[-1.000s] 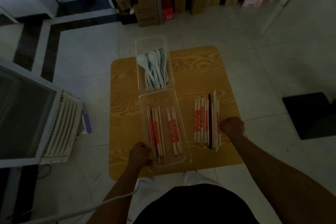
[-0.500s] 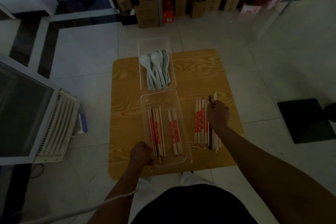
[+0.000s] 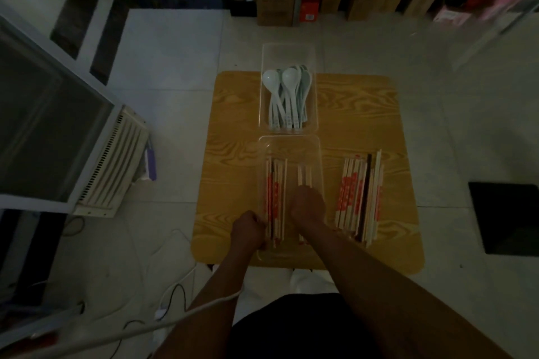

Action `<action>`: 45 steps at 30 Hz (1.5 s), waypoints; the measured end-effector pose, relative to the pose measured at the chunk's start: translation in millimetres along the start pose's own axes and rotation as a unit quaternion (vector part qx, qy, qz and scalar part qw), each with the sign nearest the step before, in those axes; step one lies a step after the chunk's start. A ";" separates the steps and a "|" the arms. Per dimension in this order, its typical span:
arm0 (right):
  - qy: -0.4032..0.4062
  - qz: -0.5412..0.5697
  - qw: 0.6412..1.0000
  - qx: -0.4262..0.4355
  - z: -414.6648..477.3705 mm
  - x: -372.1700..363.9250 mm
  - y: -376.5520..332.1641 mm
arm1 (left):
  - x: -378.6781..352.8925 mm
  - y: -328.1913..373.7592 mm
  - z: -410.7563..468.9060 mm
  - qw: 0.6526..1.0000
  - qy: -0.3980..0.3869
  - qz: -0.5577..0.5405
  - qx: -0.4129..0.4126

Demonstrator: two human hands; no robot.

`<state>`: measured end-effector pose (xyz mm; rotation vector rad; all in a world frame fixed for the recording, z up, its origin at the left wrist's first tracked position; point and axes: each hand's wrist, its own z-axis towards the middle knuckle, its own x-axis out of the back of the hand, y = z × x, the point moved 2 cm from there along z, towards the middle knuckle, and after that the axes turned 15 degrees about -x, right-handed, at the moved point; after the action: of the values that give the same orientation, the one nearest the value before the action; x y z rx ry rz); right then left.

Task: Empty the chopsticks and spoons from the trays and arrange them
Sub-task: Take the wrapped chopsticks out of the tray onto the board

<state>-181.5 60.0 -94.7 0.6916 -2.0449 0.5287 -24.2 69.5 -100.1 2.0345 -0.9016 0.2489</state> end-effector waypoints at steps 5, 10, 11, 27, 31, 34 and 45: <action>-0.003 -0.029 0.999 -0.025 -0.5 0.1 -1.7 | -0.6 -0.9 0.5 1.000 0.002 0.013 -0.005; -0.031 0.036 0.995 -0.086 3.3 -3.7 -6.0 | -0.5 0.0 1.6 1.000 0.002 0.000 0.000; -0.040 0.046 0.994 -0.087 4.0 -5.0 -6.3 | 0.2 0.8 1.2 1.000 -0.002 -0.001 0.003; -0.127 0.281 0.949 -0.068 82.2 110.8 100.7 | 3.2 7.5 0.6 0.997 -0.044 0.053 0.017; -0.089 0.239 0.949 -0.183 102.2 103.7 180.3 | 1.7 10.0 0.4 0.997 -0.037 0.063 0.017; -0.100 0.205 0.948 -0.222 106.4 81.2 214.8 | 2.1 11.6 -1.0 0.997 -0.036 0.069 0.019; -0.039 0.209 0.949 -0.232 110.4 61.6 206.5 | 2.1 13.5 -1.3 0.997 -0.030 0.065 0.030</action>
<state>-411.0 132.7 -120.8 -0.0060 -2.2862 0.2348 -31.7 64.5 -89.6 2.0506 -1.0762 0.2904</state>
